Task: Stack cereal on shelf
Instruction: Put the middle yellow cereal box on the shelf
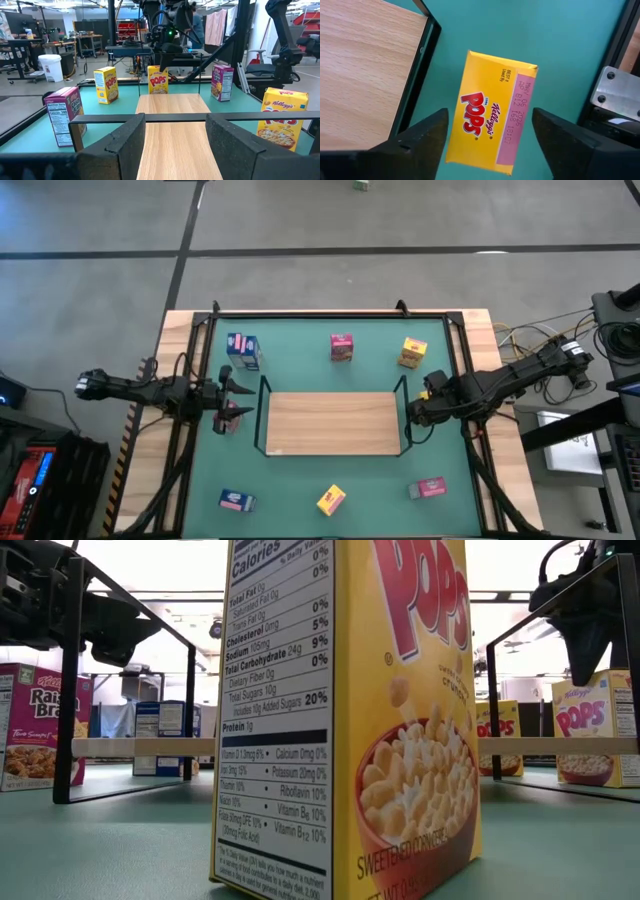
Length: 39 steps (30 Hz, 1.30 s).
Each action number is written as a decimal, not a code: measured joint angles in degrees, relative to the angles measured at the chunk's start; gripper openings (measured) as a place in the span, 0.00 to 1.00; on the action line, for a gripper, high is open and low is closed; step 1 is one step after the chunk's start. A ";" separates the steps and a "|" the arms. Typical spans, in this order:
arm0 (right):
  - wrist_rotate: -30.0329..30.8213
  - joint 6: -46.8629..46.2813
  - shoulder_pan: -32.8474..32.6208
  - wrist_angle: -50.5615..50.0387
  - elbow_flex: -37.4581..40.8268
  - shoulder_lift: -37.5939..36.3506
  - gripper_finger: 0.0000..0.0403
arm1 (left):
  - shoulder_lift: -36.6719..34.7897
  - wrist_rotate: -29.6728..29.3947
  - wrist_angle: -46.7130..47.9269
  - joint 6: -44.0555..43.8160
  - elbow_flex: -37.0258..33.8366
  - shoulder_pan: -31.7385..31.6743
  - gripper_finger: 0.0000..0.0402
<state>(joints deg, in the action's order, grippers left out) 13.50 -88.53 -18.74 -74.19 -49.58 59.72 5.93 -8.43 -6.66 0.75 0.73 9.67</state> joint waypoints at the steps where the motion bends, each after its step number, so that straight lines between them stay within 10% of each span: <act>1: 0.00 0.00 0.00 0.10 0.10 -0.02 0.64 | 0.01 0.00 0.00 0.00 0.00 0.00 0.48; 13: 0.66 1.53 0.00 0.18 0.30 -0.15 0.44 | -0.01 0.00 0.01 0.00 0.00 0.02 0.48; 39: 18.01 11.11 0.02 -0.94 -0.68 -11.34 0.36 | 0.01 0.00 -0.02 0.00 0.00 0.00 0.48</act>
<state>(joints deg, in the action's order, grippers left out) 31.51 -77.43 -18.72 -75.13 -50.26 48.38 5.93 -8.43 -6.68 0.75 0.73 9.67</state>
